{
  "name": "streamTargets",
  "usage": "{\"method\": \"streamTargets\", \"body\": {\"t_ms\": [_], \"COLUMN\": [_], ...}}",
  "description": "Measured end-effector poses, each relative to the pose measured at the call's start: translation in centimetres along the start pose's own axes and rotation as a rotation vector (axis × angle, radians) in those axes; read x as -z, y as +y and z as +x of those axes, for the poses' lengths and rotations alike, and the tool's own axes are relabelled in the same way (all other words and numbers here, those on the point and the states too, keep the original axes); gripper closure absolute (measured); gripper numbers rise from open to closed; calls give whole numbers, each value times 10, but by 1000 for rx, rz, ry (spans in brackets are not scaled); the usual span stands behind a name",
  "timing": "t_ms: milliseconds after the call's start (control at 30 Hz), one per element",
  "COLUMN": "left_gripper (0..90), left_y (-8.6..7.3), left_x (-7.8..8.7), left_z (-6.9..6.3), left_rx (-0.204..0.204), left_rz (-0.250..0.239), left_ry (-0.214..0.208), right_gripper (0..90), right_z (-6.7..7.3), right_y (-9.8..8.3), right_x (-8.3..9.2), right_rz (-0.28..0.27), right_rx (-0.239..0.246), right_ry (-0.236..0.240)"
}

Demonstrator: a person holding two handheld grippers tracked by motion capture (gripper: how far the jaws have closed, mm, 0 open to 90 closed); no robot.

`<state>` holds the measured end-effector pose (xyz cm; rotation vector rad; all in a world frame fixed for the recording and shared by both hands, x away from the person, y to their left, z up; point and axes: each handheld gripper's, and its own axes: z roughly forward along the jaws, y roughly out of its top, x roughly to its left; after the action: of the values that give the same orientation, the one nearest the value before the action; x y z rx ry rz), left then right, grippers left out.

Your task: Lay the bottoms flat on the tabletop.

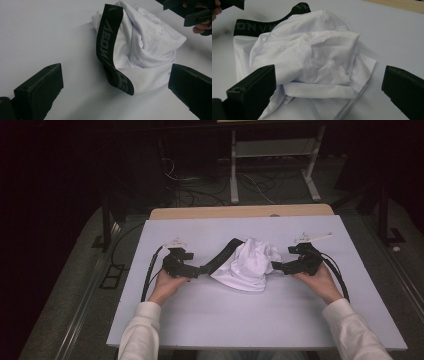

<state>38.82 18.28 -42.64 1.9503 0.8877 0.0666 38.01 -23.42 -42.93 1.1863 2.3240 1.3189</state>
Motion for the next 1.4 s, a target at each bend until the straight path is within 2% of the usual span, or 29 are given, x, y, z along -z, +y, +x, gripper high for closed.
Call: {"method": "streamTargets", "body": {"t_ms": [100,167,300,333,433,500,533,567,600,633,733,900,933,967,1067,1133,1200,1300,1333,1367,1400], "left_gripper": [0,0,0,24,63,110,145,161,208,275,460,759,804,828,845,847,847,848,848,848,848], "left_y": [-2,-3,-6,-7,-10,-10,-11,-11,-11,-11,-11,-10,-10,-9,-7,-6,-3,0,3,3,6], "left_x": [-6,-8,-17,-20,-27,-28,-31,-31,-32,-34,-37,-43,-44,-45,-44,-41,-35,-28,-21,-21,-15], "left_z": [0,0,2,1,1,0,-1,-1,-2,-4,-6,-10,-10,-10,-10,-10,-10,-10,-13,-13,-14], "left_rx": [1,7,23,18,4,2,-5,-5,-12,-26,-21,-12,-17,-14,-8,-2,-3,-4,-44,-44,-63], "left_rz": [22,20,35,42,80,88,90,90,92,88,84,87,92,95,100,94,74,45,41,41,28], "left_ry": [-9,-11,-23,-23,-26,-27,-34,-34,-39,-46,-49,-72,-72,-66,-53,-52,-52,-42,7,7,15], "right_gripper": [0,0,0,0,0,0,86,86,139,142,169,316,323,365,557,707,803,820,827,827,830], "right_z": [-1,-2,-4,-4,-6,-7,-9,-9,-11,-12,-12,-11,-10,-10,-10,-9,-9,-8,-7,-7,-6], "right_y": [-3,-5,-10,-12,-13,-14,-15,-15,-16,-16,-17,-22,-22,-22,-21,-20,-18,-16,-13,-13,-9], "right_x": [-3,-3,-10,-14,-17,-17,-17,-17,-15,-16,-19,-27,-29,-30,-31,-31,-29,-25,-20,-20,-14], "right_rz": [-11,-15,11,33,51,56,54,54,41,41,61,113,117,110,124,138,144,141,136,136,134], "right_rx": [-12,-18,-29,-19,-24,-27,-35,-35,-36,-41,-44,-51,-51,-44,-63,-42,-30,-18,-8,-8,-16], "right_ry": [4,3,9,6,9,7,25,25,48,55,58,75,77,70,102,89,95,97,92,92,108]}}
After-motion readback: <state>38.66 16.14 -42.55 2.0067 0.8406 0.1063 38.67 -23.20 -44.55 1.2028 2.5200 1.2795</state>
